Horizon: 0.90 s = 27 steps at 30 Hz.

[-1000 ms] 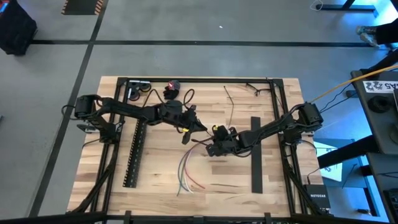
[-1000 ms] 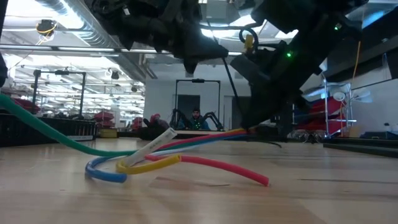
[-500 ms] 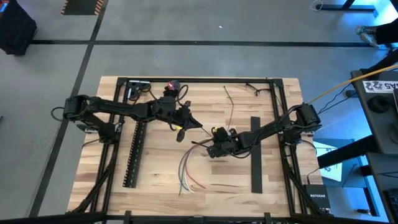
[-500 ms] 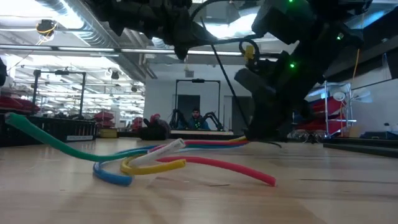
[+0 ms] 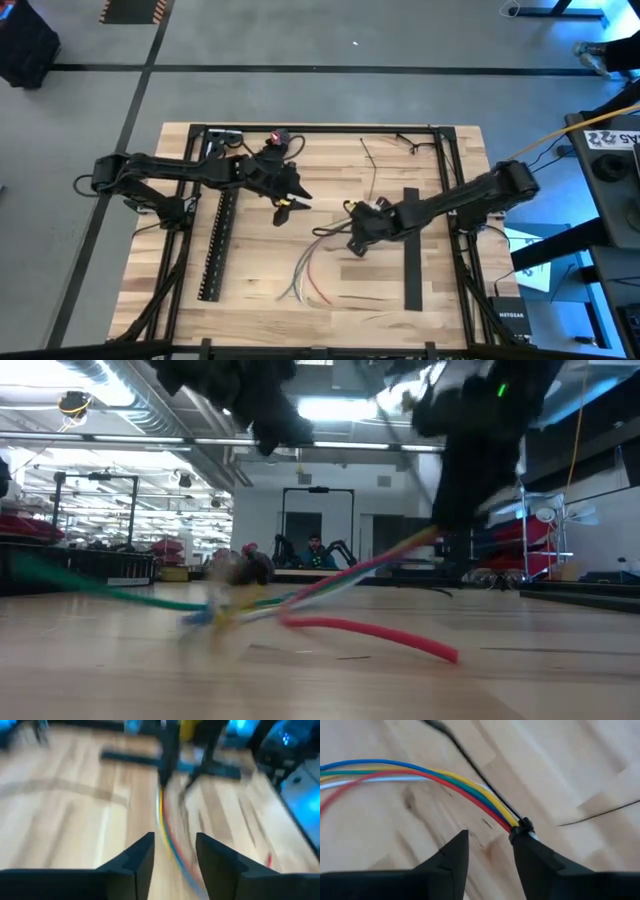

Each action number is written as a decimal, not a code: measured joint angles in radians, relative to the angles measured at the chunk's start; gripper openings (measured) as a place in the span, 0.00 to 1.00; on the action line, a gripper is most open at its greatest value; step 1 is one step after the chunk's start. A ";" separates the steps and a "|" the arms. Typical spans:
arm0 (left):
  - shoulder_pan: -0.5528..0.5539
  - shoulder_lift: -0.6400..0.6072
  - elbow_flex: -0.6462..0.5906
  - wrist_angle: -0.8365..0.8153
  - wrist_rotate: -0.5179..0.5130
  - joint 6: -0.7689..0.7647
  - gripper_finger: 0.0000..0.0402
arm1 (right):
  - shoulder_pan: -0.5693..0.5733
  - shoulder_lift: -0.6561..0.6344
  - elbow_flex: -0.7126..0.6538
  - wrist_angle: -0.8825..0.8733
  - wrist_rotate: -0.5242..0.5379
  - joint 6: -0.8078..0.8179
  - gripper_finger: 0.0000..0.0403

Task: Ziptie cables
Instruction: Wrap the cable wires with the black zip tie

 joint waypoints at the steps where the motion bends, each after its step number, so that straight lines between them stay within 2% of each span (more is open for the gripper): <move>1: -0.005 0.000 -0.001 -0.032 -0.002 -0.009 0.37 | 0.000 -0.036 0.014 -0.040 -0.006 -0.038 0.37; 6: -0.025 -0.001 -0.002 -0.129 -0.003 -0.064 0.40 | -0.016 -0.220 0.030 -0.138 0.011 -0.149 0.39; 9: -0.037 0.001 -0.003 -0.105 -0.026 -0.094 0.39 | -0.041 -0.298 0.001 -0.147 0.010 -0.158 0.39; 13: -0.040 0.001 -0.003 -0.077 -0.051 -0.123 0.37 | -0.078 -0.321 -0.055 -0.137 -0.002 -0.118 0.39; 17: -0.035 0.004 -0.003 -0.067 -0.057 -0.215 0.38 | -0.113 -0.296 -0.132 -0.073 -0.076 -0.117 0.39; 19: -0.034 0.004 -0.003 -0.065 -0.066 -0.274 0.39 | -0.141 -0.277 -0.165 -0.010 -0.213 -0.124 0.39; 21: -0.034 0.004 -0.003 -0.067 -0.079 -0.320 0.41 | -0.180 -0.270 -0.183 0.079 -0.462 -0.194 0.39; 23: -0.034 0.005 -0.003 -0.062 -0.081 -0.351 0.41 | -0.208 -0.261 -0.188 0.124 -0.637 -0.279 0.39; 25: -0.034 0.005 -0.003 -0.041 -0.082 -0.375 0.42 | -0.226 -0.257 -0.189 0.119 -0.687 -0.366 0.39; 27: -0.038 0.005 -0.003 -0.013 -0.082 -0.394 0.42 | -0.241 -0.265 -0.190 0.118 -0.675 -0.439 0.39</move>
